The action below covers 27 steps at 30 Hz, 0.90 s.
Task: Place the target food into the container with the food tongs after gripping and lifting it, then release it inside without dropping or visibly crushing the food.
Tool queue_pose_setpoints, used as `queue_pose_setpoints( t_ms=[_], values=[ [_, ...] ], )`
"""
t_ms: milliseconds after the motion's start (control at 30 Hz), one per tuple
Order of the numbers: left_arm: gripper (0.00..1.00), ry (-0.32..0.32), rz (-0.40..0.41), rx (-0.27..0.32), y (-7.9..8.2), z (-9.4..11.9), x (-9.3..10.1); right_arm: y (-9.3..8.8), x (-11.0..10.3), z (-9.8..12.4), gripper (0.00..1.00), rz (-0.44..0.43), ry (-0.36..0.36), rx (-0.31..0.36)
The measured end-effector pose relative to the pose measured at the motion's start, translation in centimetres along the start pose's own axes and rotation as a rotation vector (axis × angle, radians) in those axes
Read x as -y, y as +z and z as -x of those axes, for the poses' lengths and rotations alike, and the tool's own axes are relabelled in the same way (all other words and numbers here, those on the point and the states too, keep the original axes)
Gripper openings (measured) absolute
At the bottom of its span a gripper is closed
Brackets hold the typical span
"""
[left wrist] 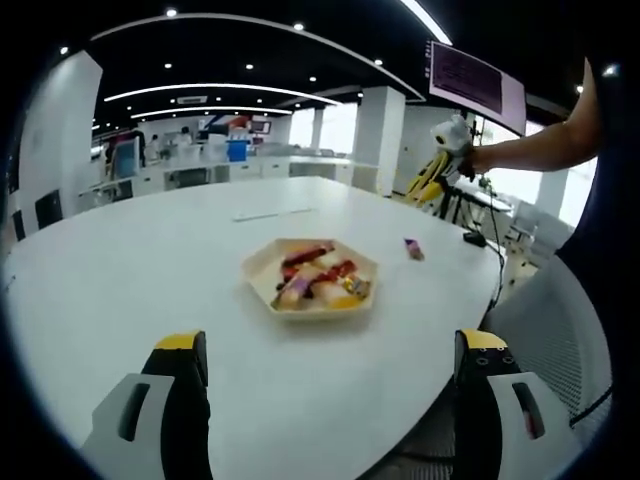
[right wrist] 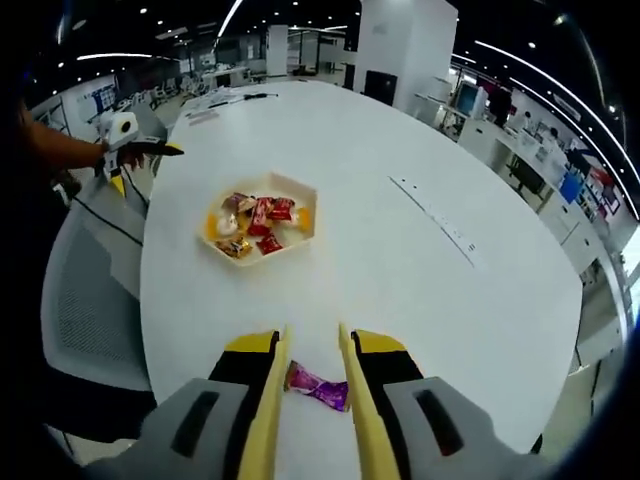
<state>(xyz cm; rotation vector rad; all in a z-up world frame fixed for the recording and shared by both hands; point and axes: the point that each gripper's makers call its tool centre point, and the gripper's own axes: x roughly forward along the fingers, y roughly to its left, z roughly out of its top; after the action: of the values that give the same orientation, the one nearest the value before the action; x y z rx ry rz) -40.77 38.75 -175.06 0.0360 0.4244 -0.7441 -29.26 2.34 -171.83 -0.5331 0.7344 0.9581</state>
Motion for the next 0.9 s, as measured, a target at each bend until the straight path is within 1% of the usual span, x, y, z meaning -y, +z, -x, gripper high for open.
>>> queue_pose_setpoints(
  t_ms=[200,500,600,700,900],
  values=[
    [1.00,0.008,-0.004,0.002,0.0,0.1,-0.2,-1.7,0.4,0.5,0.27,0.000,-0.014,-0.016],
    [1.00,0.010,0.001,0.000,0.0,0.0,-0.2,-2.2,0.3,0.7,0.27,0.002,-0.008,-0.025],
    [1.00,0.013,0.006,-0.001,0.0,0.1,-0.3,-2.8,0.5,0.6,0.27,0.000,-0.004,-0.028],
    [1.00,0.013,0.006,-0.005,-0.1,0.0,-0.2,-3.4,0.5,0.3,0.27,-0.001,0.004,-0.035],
    [1.00,0.012,0.001,-0.020,-0.4,-0.1,-0.2,-5.6,0.3,-1.5,0.27,0.001,0.025,-0.061]
  ],
)
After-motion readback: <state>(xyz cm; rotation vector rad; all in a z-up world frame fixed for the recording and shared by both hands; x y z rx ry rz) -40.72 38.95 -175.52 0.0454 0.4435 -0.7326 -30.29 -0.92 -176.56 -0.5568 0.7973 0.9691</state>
